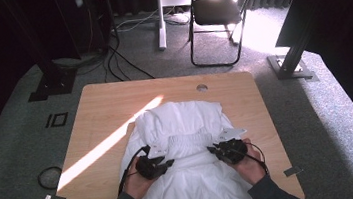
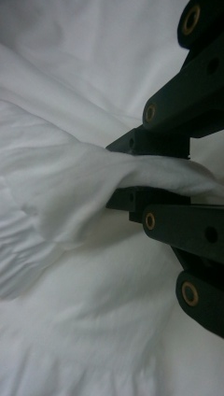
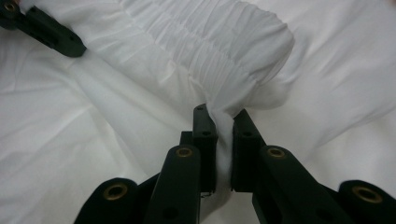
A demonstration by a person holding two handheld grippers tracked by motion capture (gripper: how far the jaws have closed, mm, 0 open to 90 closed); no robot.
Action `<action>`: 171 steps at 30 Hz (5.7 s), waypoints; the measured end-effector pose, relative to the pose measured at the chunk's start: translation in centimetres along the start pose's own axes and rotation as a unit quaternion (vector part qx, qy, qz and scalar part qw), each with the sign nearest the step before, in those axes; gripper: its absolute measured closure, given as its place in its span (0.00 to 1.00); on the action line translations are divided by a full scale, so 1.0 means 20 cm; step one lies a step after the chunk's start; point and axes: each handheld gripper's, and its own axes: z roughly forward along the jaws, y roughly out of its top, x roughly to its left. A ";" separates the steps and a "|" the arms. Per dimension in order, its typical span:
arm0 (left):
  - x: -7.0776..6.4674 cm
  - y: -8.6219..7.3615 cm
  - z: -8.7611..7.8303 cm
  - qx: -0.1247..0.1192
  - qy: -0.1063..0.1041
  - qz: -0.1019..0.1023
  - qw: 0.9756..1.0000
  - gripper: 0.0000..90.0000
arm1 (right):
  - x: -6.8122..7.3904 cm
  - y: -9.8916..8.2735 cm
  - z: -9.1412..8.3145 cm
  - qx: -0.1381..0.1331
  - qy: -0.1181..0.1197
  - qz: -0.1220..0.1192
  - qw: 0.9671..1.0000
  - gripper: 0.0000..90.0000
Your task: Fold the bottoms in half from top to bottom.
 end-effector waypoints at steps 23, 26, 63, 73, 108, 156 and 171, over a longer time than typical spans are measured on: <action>0.34 0.14 0.23 0.010 0.118 -0.031 0.993 0.87 | -0.12 0.06 0.45 0.027 -0.042 0.028 0.998 0.91; 0.37 0.17 0.26 0.007 0.126 -0.040 0.991 0.87 | -0.18 0.10 0.49 0.028 -0.049 0.040 0.998 0.91; 0.36 0.22 -0.14 -0.098 0.049 -0.093 0.990 0.63 | -0.20 0.08 0.05 -0.093 0.002 0.084 0.992 0.58; 0.50 0.39 0.15 -0.010 0.072 -0.125 0.989 0.89 | -0.47 0.21 0.35 -0.023 -0.054 0.169 0.984 0.90; 0.18 -0.03 0.05 -0.021 -0.006 -0.025 0.999 0.73 | -0.12 0.08 0.26 0.004 0.065 0.088 0.994 0.76; 0.46 -0.03 0.13 -0.047 0.083 -0.107 0.990 0.56 | -0.29 0.01 0.45 0.007 -0.066 0.112 0.991 0.52; 0.36 -0.02 -0.02 -0.063 0.146 -0.102 0.982 0.48 | -0.14 -0.10 0.34 -0.001 -0.059 0.095 0.994 0.52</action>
